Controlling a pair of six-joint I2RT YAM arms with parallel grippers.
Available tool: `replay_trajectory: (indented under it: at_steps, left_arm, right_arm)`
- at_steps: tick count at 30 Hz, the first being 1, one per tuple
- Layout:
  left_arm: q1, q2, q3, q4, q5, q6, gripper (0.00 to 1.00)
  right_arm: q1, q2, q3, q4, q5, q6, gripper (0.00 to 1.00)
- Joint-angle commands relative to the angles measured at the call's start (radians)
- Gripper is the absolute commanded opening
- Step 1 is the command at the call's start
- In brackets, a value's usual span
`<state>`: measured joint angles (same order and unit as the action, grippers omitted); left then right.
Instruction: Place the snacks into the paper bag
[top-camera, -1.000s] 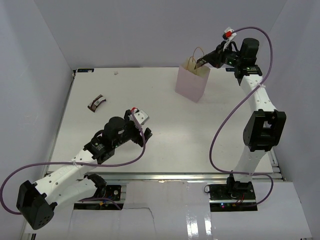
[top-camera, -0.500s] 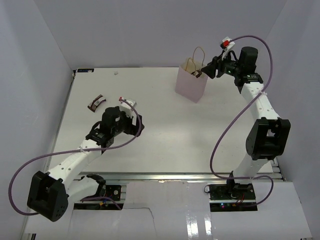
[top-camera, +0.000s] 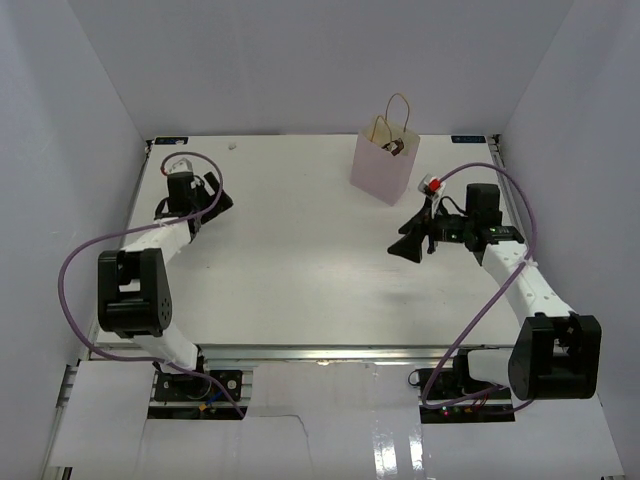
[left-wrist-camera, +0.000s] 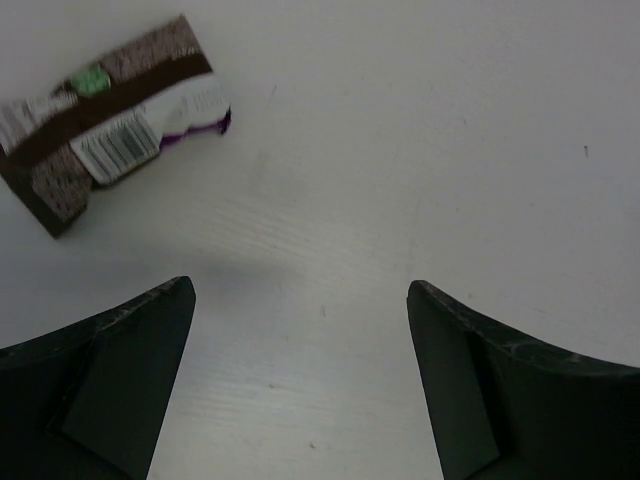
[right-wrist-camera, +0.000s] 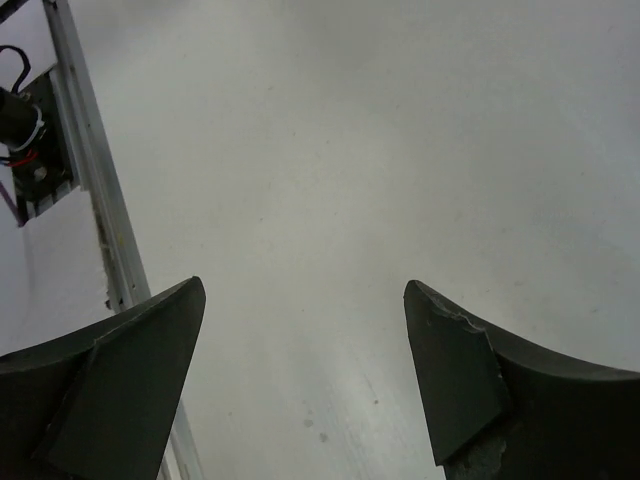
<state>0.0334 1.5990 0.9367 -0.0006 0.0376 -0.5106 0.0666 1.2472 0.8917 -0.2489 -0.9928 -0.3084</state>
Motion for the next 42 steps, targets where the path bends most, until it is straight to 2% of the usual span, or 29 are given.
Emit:
replay_trajectory:
  at_steps: [1,2,4,5,9,11,12,16,20,22,26,29,30,32,33,35,38,41,42]
  left_arm:
    - [0.0,0.067,0.149,0.03,-0.064,0.251,0.98]
    - [-0.001,0.087,0.168,0.025,-0.053,0.402,0.98]
    - [-0.001,0.117,0.182,0.043,-0.068,0.522,0.98]
    - [-0.001,0.124,0.177,0.062,-0.102,0.634,0.98]
    - [0.002,0.18,0.149,0.154,-0.175,0.875,0.98]
    - [0.019,0.248,0.192,0.137,-0.179,0.934,0.98]
    - [0.028,0.262,0.201,0.125,-0.135,0.973,0.98]
    - [0.072,0.309,0.235,0.126,-0.055,1.007,0.98]
    - [0.079,0.366,0.303,0.068,-0.047,1.061,0.97]
    - [0.088,0.381,0.329,0.048,-0.003,1.069,0.95]
    - [0.105,0.435,0.381,-0.079,0.044,1.064,0.85]
    - [0.111,0.446,0.375,-0.099,0.077,1.045,0.75]
    - [0.111,0.443,0.372,-0.102,0.09,1.04,0.68]
    - [0.112,0.434,0.363,-0.102,0.119,1.014,0.6]
    - [0.112,0.418,0.353,-0.099,0.128,1.0,0.45]
    - [0.111,0.401,0.349,-0.095,0.157,0.966,0.36]
    - [0.112,0.357,0.34,-0.081,0.273,0.868,0.26]
    - [0.108,0.314,0.323,-0.036,0.442,0.709,0.21]
    - [0.106,0.305,0.32,-0.021,0.532,0.613,0.21]
  right_arm:
    - [-0.005,-0.048,-0.033,-0.056,-0.09,-0.124,0.86]
    - [-0.004,-0.054,-0.028,-0.096,-0.096,-0.171,0.87]
    - [-0.005,-0.06,-0.033,-0.101,-0.133,-0.189,0.87]
    - [-0.004,-0.061,-0.034,-0.099,-0.15,-0.199,0.87]
    - [-0.004,-0.06,-0.027,-0.122,-0.144,-0.228,0.87]
    - [-0.004,-0.069,-0.023,-0.133,-0.135,-0.235,0.87]
    - [-0.005,-0.074,-0.022,-0.132,-0.133,-0.238,0.87]
    - [-0.004,-0.101,-0.027,-0.121,-0.129,-0.235,0.87]
    - [-0.004,-0.101,-0.025,-0.122,-0.133,-0.235,0.87]
    - [-0.004,-0.1,-0.025,-0.122,-0.132,-0.235,0.87]
    - [-0.005,-0.101,-0.023,-0.122,-0.13,-0.235,0.87]
    - [-0.004,-0.101,-0.023,-0.122,-0.127,-0.235,0.86]
    - [-0.004,-0.1,-0.022,-0.122,-0.125,-0.235,0.86]
    - [-0.005,-0.098,-0.022,-0.122,-0.125,-0.235,0.86]
    - [-0.005,-0.098,-0.02,-0.122,-0.125,-0.235,0.86]
    - [-0.005,-0.1,-0.022,-0.122,-0.122,-0.236,0.86]
    - [-0.004,-0.098,-0.022,-0.122,-0.118,-0.236,0.86]
    - [-0.005,-0.097,-0.023,-0.124,-0.118,-0.239,0.86]
    - [-0.005,-0.095,-0.023,-0.127,-0.118,-0.241,0.86]
